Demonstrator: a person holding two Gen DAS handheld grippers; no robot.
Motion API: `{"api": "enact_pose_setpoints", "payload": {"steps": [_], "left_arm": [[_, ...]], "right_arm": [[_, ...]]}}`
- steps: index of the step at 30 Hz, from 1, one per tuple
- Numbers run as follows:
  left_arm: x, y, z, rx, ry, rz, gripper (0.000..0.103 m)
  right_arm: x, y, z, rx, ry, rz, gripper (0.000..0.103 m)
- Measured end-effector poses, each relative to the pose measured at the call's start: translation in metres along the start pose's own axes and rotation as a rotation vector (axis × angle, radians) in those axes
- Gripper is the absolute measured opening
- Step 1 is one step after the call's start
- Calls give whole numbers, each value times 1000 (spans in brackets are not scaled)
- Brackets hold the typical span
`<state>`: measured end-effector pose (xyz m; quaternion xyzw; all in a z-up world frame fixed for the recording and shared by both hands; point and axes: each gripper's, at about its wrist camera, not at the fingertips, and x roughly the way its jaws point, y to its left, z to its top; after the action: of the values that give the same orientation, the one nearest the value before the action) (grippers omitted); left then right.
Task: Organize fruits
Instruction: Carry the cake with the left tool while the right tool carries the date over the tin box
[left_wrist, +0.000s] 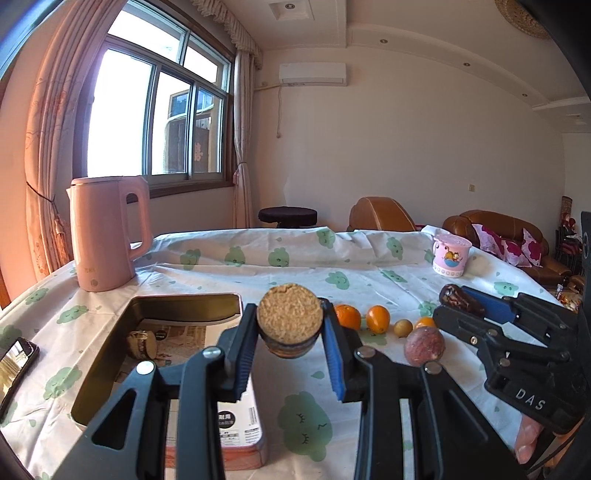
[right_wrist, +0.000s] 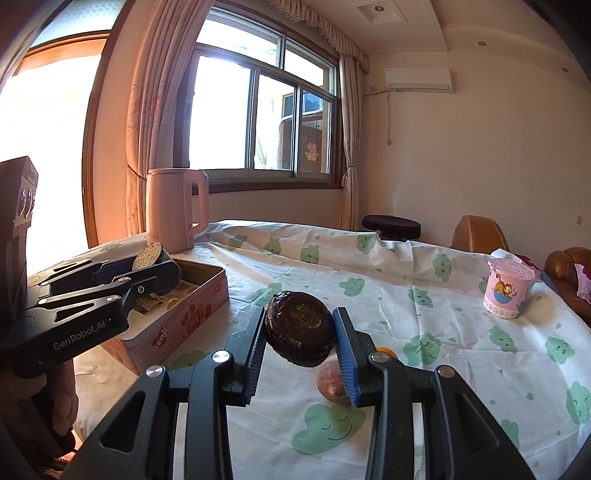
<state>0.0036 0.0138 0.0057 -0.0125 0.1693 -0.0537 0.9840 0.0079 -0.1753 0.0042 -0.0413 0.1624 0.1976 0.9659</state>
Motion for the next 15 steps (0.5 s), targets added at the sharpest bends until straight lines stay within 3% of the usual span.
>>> {"api": "enact_pose_setpoints", "payload": {"steps": [15], "left_arm": [[9,80,10,-44,84,171,35]], "right_arm": [[41,47,50,-39,13,147,38]]}}
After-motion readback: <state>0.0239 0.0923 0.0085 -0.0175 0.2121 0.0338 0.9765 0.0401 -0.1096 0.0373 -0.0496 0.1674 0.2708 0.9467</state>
